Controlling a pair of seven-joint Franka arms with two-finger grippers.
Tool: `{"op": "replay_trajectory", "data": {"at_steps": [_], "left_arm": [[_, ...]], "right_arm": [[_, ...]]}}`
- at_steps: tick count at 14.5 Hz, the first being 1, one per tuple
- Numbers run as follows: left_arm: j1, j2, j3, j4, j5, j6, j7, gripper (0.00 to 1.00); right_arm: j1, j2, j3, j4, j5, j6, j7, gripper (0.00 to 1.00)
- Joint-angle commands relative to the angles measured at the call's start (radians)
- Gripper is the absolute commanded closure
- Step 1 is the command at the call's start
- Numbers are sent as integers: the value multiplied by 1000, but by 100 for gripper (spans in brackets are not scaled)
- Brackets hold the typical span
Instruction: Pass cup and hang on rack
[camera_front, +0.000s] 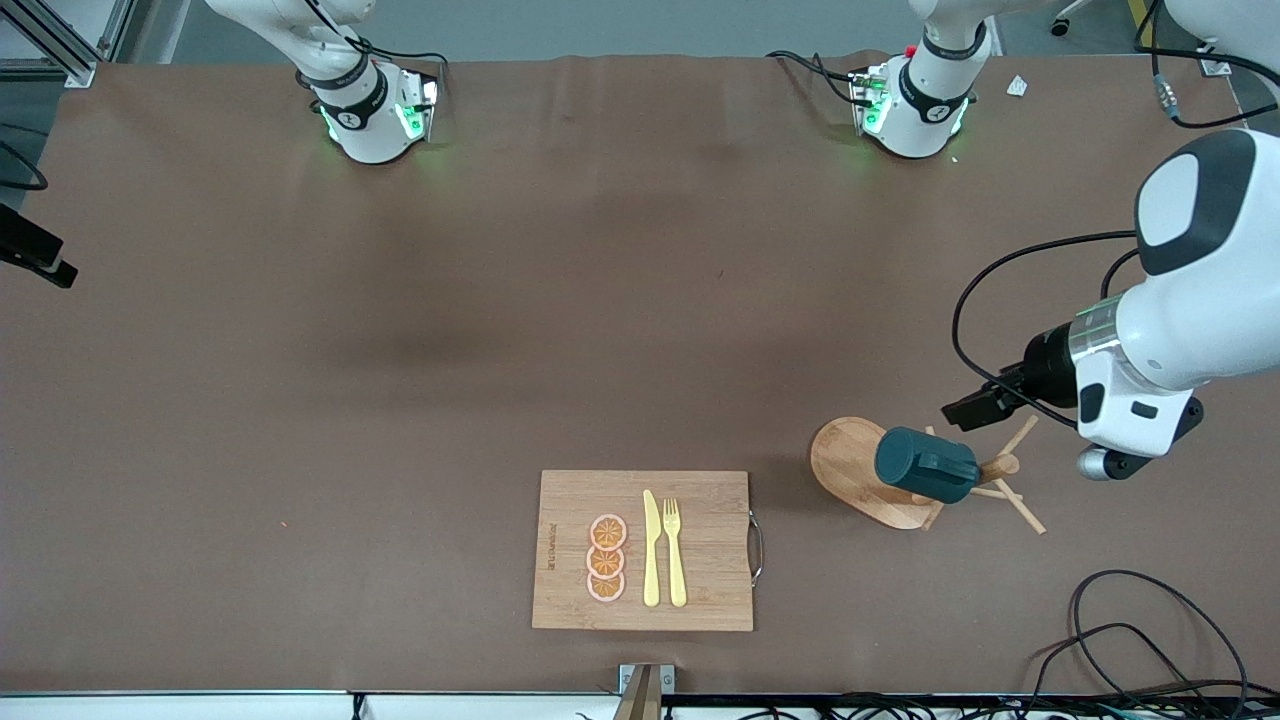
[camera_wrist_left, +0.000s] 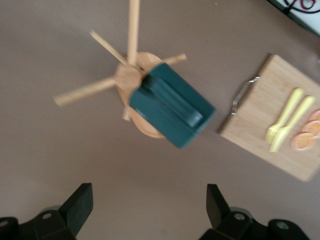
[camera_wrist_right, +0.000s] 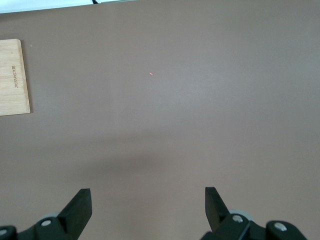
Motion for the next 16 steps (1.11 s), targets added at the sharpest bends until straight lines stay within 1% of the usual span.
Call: {"op": "replay_trajectory", "data": {"at_steps": [1,2,4,5,6,7,8,10,12,14,16], "left_arm": [[-26,-147,10,-36,152,-42,205,0],[-26,-181,36,-41,154,-45,268,0],[-58,-266,128,-72,128,-94,376,0],[-87,-299,183,-85,93,-117,419,0],[-130,-331,254,-99,49,-135,452,0],[-177,-352,323,-115,30,-151,472,0],[-211,-369,373,-128,24,-168,489,0],[-210,-397,391,-164,-14,-183,529,0],[-206,-434,402,-210,-19,-183,537,0],[-181,-445,399,-230,-34,-183,540,0],[-152,-463,402,-257,-99,-183,560,0]], "right_arm": [[-9,4,6,12,2,-6,-1,0],[-9,3,6,12,0,-5,-1,0],[-9,4,6,12,0,-6,-1,0],[-9,4,6,12,0,-6,-1,0],[-9,4,6,12,0,-5,-1,0],[-9,4,6,12,2,-6,-1,0],[-9,4,6,12,0,-5,-1,0],[-11,4,6,12,0,-6,-1,0],[-9,4,6,12,0,-6,-1,0],[-9,4,6,13,0,-5,-1,0],[-9,4,6,12,0,-5,-1,0]]}}
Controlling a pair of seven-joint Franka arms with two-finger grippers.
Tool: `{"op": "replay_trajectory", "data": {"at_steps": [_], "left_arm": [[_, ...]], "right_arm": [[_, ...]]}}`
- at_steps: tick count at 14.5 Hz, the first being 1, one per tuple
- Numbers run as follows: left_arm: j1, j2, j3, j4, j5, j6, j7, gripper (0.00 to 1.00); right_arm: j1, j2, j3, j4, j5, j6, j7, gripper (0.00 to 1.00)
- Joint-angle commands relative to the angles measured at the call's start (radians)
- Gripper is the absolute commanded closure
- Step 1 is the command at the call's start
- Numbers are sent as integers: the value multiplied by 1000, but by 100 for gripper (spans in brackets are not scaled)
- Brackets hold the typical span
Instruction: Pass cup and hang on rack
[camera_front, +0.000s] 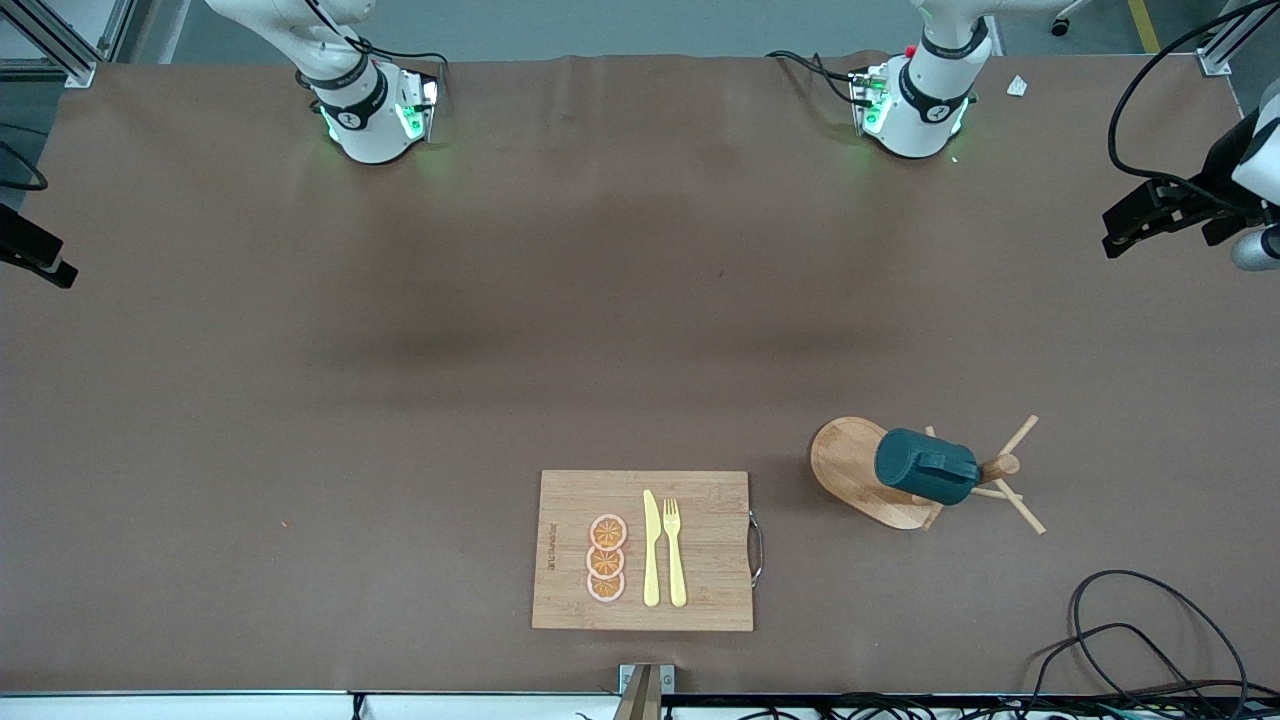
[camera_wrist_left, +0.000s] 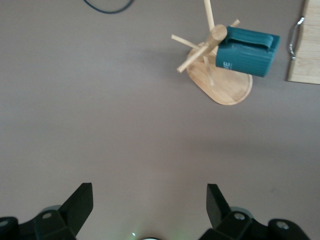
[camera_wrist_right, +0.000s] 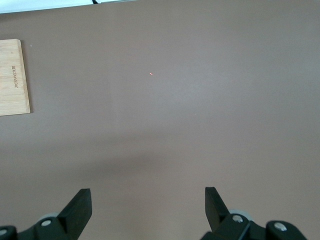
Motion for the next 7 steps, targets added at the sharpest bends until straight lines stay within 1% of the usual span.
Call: {"op": "replay_trajectory", "data": {"at_steps": [1,5,7], "left_arm": [[28,-59,8,-63,-50,3,43,0],[30,-99,0,-124,-50,3,43,0],[31,-116,-18,-150,-44,3,43,0]], "right_arm": [[-9,4,6,11,0,-5,-1,0],[-9,4,6,11,-1,-3,-1,0],[-11,4,6,11,-1,-3,-1,0]]}}
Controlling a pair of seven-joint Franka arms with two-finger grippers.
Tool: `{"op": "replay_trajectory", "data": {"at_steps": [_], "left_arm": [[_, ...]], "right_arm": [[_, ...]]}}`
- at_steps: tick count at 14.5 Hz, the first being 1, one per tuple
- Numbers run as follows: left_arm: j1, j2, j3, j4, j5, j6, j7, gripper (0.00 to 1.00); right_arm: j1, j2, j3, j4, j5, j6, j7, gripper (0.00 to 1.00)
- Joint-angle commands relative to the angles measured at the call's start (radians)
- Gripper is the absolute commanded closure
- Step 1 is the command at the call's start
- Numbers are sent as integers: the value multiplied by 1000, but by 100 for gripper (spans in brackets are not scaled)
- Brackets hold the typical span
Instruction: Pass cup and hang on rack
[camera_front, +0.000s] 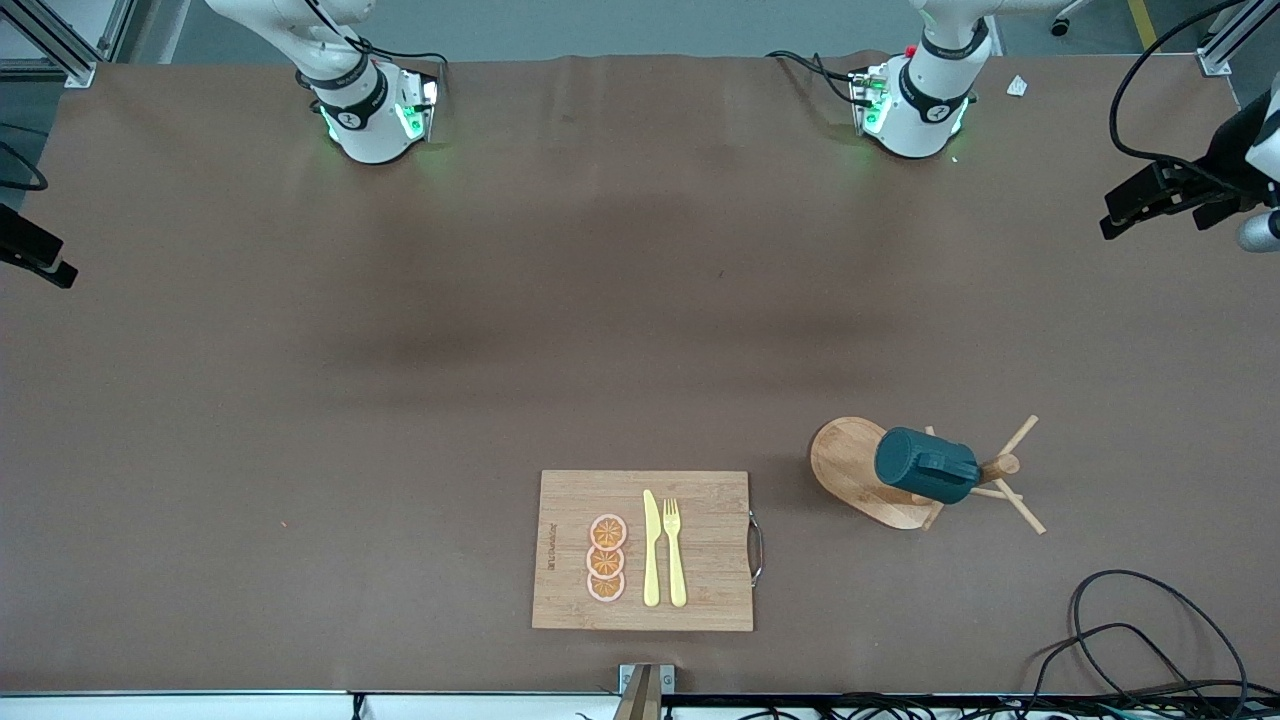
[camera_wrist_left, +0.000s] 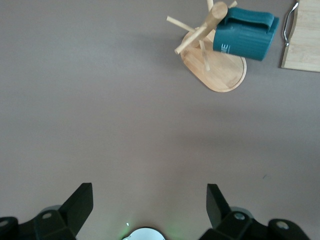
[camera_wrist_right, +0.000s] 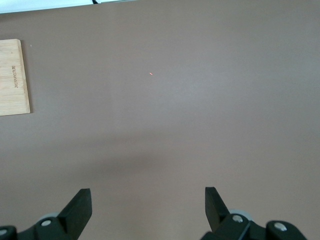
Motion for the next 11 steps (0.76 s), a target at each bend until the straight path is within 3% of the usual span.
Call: {"op": "replay_trajectory", "data": {"at_steps": [1,11], "left_arm": [[5,-66,-29,-74,1,3,12,0],[5,-57,-44,-30,1,-8,17,0]], "right_arm": [[-11,4,6,11,-1,-3,-1,0],[-11,4,6,11,-1,-5,-1,0]]}}
